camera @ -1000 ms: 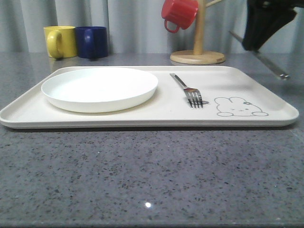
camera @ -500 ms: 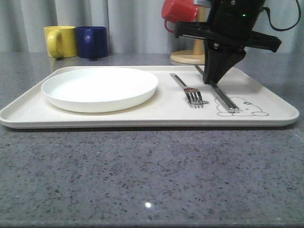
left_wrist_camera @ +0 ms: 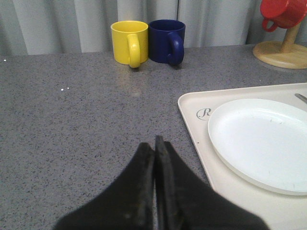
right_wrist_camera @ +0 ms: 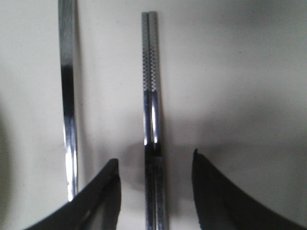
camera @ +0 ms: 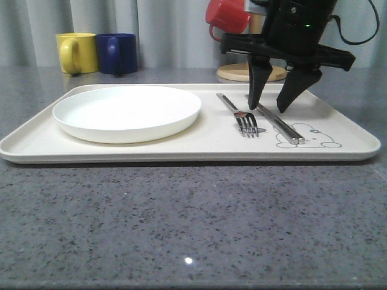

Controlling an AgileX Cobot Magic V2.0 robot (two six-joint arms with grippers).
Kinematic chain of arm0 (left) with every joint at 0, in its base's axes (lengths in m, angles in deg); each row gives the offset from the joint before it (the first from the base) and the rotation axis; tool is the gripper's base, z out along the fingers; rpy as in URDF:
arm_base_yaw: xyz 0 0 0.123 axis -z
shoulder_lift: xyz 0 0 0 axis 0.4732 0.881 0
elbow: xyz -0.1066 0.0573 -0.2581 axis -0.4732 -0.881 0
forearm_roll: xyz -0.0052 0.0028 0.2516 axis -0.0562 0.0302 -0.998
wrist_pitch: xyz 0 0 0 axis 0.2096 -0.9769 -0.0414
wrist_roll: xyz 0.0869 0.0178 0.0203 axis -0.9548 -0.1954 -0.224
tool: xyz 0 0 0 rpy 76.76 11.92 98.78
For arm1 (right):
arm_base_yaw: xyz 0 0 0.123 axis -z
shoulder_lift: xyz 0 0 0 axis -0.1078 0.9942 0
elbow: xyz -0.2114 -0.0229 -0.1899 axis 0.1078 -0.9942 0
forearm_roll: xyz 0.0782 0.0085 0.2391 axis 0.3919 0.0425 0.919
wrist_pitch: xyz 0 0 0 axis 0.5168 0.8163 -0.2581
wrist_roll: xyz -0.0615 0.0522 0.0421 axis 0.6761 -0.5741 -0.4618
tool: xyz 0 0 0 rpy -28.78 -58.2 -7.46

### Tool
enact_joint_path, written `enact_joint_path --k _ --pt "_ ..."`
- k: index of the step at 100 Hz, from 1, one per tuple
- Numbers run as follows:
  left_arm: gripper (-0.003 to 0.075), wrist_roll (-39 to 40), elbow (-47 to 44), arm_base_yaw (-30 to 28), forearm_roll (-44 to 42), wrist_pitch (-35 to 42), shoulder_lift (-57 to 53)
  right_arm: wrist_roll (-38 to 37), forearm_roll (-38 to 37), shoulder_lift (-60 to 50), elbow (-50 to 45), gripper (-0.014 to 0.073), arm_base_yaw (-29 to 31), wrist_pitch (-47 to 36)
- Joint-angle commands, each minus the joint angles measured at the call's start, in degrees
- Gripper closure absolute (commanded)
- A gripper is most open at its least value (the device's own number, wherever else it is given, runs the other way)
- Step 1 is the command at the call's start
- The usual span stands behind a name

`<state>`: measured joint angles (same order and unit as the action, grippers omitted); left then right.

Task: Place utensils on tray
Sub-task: 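Lower the chopsticks onto the tray beside the fork and release, then move the right gripper to the silver spoon and grasp it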

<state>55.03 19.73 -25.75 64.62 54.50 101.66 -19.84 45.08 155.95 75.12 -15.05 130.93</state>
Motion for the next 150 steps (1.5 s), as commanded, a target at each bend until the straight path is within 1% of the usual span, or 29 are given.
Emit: enact_joint_path --k 1,9,19,29,47,59,71,99,141,145,150 --pt "0.0739 0.0 1.6 0.0 0.6 4.5 0.2 0.1 -2.4 -5.2 1.5 0.0218 0.6 -1.6" --pt "0.0739 0.0 1.6 0.0 0.6 4.5 0.2 0.8 -4.6 -7.2 1.5 0.0218 1.8 -1.3" --pt "0.0739 0.0 1.6 0.0 0.6 4.5 0.2 4.6 -5.3 -9.8 1.5 0.0218 5.1 -0.1" --pt "0.0739 0.0 1.6 0.0 0.6 4.5 0.2 8.7 -5.2 -11.7 1.5 0.0218 10.7 2.9" --pt "0.0739 0.0 1.6 0.0 0.6 4.5 0.2 16.0 -5.1 -11.8 1.5 0.0218 21.4 9.1" --pt "0.0739 0.0 1.6 0.0 0.6 4.5 0.2 19.1 -4.9 -11.7 1.4 0.0221 27.6 9.6" --pt "0.0739 0.0 1.6 0.0 0.6 4.5 0.2 21.3 -4.8 -11.4 1.4 0.0221 31.3 9.5" --pt "0.0739 0.0 1.6 0.0 0.6 4.5 0.2 22.0 -4.8 -7.1 1.4 0.0221 35.0 9.0" --pt "0.0739 0.0 1.6 0.0 0.6 4.5 0.2 22.3 -4.2 -1.9 1.4 0.0224 35.1 8.8" --pt "0.0739 0.0 1.6 0.0 0.6 4.5 0.2 22.3 -4.2 -1.8 1.4 0.0238 35.1 8.9" --pt "0.0739 0.0 1.6 0.0 0.6 4.5 0.2 22.3 -4.2 -1.8 1.4 0.0278 35.1 8.9"
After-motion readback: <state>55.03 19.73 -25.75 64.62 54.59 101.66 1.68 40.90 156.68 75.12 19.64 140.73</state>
